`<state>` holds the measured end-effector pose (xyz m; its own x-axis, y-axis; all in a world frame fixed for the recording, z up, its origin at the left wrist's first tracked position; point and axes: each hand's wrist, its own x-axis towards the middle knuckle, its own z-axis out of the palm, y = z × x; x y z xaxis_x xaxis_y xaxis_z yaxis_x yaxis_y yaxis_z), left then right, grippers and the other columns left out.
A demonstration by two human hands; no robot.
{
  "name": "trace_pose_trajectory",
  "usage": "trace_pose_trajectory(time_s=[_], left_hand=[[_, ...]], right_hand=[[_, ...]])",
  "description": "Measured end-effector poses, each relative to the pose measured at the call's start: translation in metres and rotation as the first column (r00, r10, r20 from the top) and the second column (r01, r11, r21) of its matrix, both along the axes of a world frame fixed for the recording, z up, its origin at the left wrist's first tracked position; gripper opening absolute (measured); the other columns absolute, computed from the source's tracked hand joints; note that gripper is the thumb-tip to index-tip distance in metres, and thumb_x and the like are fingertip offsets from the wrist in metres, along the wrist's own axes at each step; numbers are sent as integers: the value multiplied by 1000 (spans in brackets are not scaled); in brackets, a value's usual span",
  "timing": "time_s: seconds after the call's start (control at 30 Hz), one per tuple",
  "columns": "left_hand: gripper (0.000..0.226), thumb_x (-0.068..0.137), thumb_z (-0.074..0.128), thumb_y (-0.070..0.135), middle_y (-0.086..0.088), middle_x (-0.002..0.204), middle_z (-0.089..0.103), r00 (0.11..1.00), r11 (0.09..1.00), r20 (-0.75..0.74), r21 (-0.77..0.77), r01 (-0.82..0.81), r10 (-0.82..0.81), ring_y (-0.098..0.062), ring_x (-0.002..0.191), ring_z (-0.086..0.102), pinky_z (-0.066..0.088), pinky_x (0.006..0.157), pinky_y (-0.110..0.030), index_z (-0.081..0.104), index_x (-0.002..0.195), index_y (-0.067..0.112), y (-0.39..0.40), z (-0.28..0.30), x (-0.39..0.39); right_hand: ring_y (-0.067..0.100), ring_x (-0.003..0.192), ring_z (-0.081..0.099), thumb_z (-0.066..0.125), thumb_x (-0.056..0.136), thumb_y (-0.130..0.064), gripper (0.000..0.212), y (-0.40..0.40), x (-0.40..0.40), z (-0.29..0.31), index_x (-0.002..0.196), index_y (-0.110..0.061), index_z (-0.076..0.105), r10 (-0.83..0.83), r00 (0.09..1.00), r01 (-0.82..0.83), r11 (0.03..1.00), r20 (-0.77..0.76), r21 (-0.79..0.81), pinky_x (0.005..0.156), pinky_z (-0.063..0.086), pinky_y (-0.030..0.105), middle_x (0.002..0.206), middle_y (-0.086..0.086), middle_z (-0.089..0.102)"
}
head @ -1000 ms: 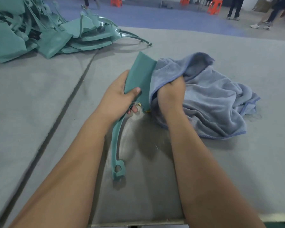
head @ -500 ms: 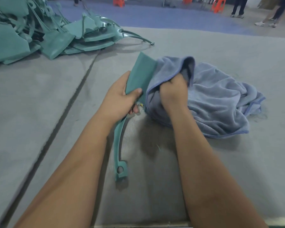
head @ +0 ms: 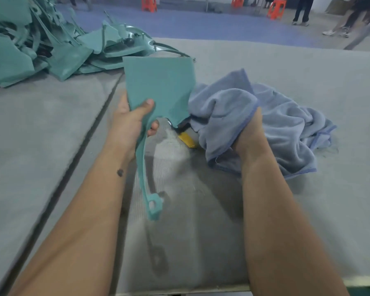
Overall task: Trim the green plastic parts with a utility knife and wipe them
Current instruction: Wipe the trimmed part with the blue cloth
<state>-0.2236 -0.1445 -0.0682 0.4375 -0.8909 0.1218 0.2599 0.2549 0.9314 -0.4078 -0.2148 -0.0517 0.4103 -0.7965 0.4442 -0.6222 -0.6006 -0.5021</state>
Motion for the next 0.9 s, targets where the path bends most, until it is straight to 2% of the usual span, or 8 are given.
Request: trace_pose_trajectory(time_s=[0.1, 0.17, 0.23, 0.3, 0.4, 0.6, 0.83, 0.9], left_hand=[[28, 96, 49, -1, 3, 88, 66, 992, 998, 105, 0, 67, -67, -9, 44, 48, 35, 39, -18, 54, 104, 26, -2, -3, -11], [26, 98, 47, 1, 7, 78, 68, 978, 993, 173, 25, 112, -115, -10, 40, 47, 34, 37, -17, 54, 100, 26, -4, -6, -18], [19, 102, 44, 11, 8, 78, 70, 965, 990, 221, 46, 131, -138, -12, 44, 54, 38, 40, -18, 56, 101, 26, -4, -10, -24], [20, 104, 40, 25, 11, 92, 73, 962, 994, 255, 64, 88, -102, -11, 68, 68, 52, 57, -24, 59, 103, 31, -7, -14, -28], [36, 103, 31, 47, 12, 102, 73, 960, 990, 278, 143, -15, -26, -7, 97, 69, 54, 89, -29, 64, 100, 36, -13, -16, -29], [67, 95, 19, 68, 2, 81, 76, 997, 957, -39, 277, 82, -74, -11, 77, 73, 56, 66, -24, 73, 87, 29, -13, -6, -22], [62, 102, 17, 54, 3, 94, 76, 994, 979, 8, 174, 103, -106, -9, 89, 72, 54, 65, -16, 72, 93, 27, -14, -11, -27], [58, 101, 21, 56, 2, 99, 75, 993, 979, 61, 186, 86, -99, -9, 90, 72, 54, 69, -18, 71, 102, 27, -16, -16, -24]], right_hand=[[9, 89, 51, 42, 100, -19, 11, -12, 12, -9, 104, -17, 53, -200, 971, 166, 959, 129, 231, 80, 38, 19, 93, 3, 51], [7, 75, 60, 55, 87, -7, 7, -1, 18, -8, 82, -11, 60, -321, 894, 272, 943, 313, 191, 66, 44, 10, 85, 3, 62], [25, 101, 62, 63, 77, -4, 15, 4, 20, -14, 91, -6, 69, -338, 875, 303, 941, 346, 154, 88, 49, 28, 103, 19, 67], [40, 115, 54, 68, 72, -3, 40, 10, 28, -16, 110, 7, 63, -264, 909, 257, 964, 323, 67, 100, 42, 46, 117, 28, 60], [39, 95, 54, 59, 76, -17, 14, 18, 42, -13, 82, -5, 59, 18, 965, -11, 1000, 261, -25, 84, 40, 45, 94, 20, 59], [25, 68, 50, 54, 93, -26, 47, 26, 59, -11, 51, -19, 36, 214, 974, -224, 960, 80, 170, 69, 42, 49, 56, -3, 45], [19, 111, 45, 60, 93, -21, 37, 5, 55, -27, 123, -8, 42, -1, 921, -95, 969, 391, 227, 98, 36, 29, 121, 7, 47], [13, 100, 47, 59, 92, -14, 29, 5, 54, -26, 119, -8, 50, 49, 910, -121, 981, 411, 151, 89, 37, 23, 111, 3, 51]])
